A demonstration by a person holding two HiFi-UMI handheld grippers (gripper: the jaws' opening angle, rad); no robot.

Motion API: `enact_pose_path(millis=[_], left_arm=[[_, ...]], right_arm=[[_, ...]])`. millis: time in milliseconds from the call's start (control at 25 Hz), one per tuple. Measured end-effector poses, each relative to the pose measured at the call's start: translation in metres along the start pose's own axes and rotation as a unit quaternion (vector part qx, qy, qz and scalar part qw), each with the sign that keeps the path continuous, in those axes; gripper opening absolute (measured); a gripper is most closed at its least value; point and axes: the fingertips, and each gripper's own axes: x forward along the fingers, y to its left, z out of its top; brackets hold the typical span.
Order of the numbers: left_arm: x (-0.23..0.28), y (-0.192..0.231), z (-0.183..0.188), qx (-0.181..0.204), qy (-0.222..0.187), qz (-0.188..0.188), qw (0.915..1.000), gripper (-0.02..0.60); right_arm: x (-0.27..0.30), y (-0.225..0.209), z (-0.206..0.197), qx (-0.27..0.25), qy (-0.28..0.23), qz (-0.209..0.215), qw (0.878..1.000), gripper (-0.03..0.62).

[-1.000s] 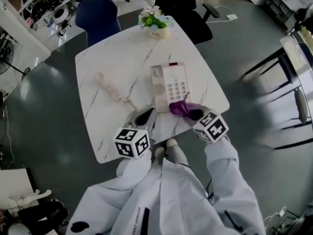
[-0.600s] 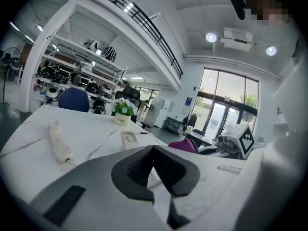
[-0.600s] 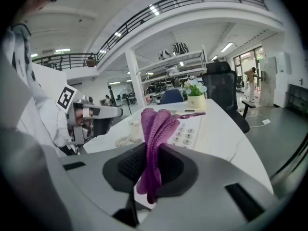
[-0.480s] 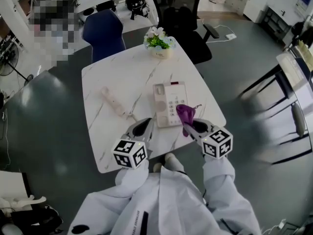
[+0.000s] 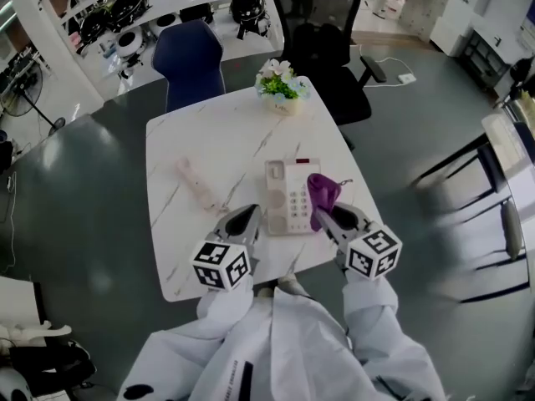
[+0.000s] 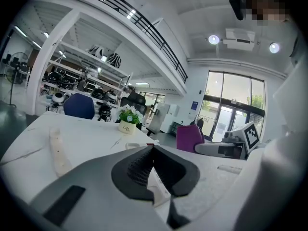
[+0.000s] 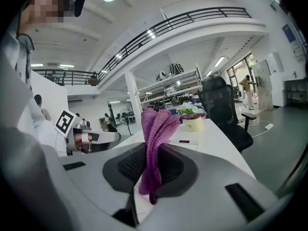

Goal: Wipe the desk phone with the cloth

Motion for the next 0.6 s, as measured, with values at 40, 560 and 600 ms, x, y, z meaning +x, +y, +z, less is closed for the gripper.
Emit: enact_pose_path(millis=[40,560,600], left_arm=[[0.003,0.002,0.002,-0.001,-0.002,0.003,1.0,-0.003],[0.021,0.024,0.016,-0.015,-0.01,0.058,0.9981,-0.002],[0.022,0.027,0.017,-0.016,-0.01,0.064,0.9978,-0.002]], right_arm=[[0.003,-0.003,0.004,-0.002,-0.003,0.002,1.0,0.04],[0.044,-0.047,0.043,-0.021,-0.016,0.004,1.0,0.04],[0.047,-0.051,0.046,-0.026,-0.017,0.003,1.0,0.04]])
